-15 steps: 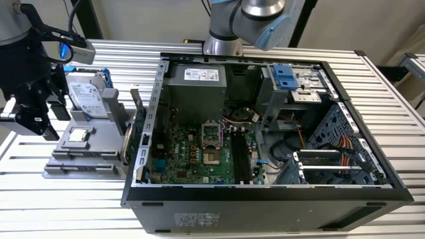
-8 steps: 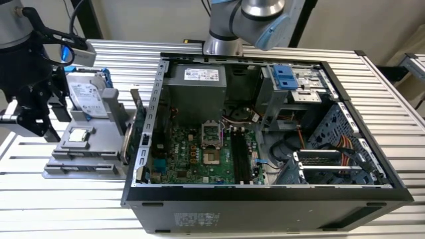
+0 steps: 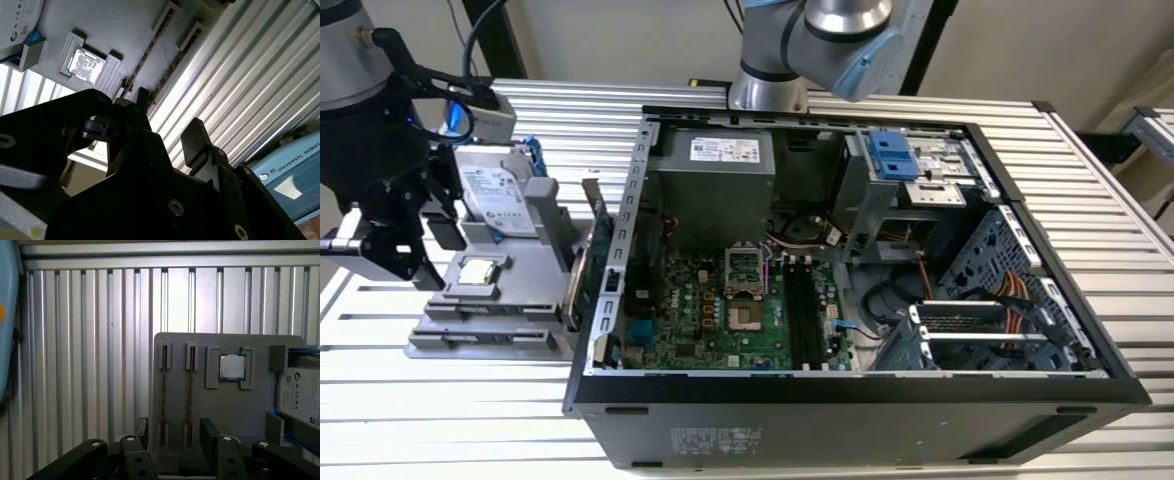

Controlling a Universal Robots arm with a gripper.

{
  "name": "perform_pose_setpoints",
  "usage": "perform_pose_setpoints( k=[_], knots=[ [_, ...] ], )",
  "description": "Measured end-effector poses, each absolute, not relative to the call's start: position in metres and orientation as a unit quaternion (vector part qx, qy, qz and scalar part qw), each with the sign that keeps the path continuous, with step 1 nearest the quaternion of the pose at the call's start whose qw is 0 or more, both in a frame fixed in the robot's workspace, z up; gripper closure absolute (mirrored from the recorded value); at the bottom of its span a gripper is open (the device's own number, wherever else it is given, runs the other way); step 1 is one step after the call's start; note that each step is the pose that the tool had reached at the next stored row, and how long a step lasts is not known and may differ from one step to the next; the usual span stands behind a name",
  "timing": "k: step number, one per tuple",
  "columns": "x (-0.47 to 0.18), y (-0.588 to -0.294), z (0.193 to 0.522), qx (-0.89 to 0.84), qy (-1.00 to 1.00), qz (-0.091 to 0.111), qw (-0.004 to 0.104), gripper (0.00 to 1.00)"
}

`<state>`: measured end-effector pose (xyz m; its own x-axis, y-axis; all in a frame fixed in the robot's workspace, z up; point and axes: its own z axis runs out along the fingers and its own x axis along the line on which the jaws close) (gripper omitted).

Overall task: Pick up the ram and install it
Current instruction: 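Pick up the ram and move it above insertion slot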

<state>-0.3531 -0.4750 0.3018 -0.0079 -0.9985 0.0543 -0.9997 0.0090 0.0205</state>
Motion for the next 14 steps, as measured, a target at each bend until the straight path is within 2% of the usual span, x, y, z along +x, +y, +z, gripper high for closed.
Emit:
perform_pose_setpoints(
  k=[14],
  knots=[
    [-0.3523, -0.4846, 0.2916, 0.704, -0.71, 0.01, 0.029, 0.0]
  ],
)
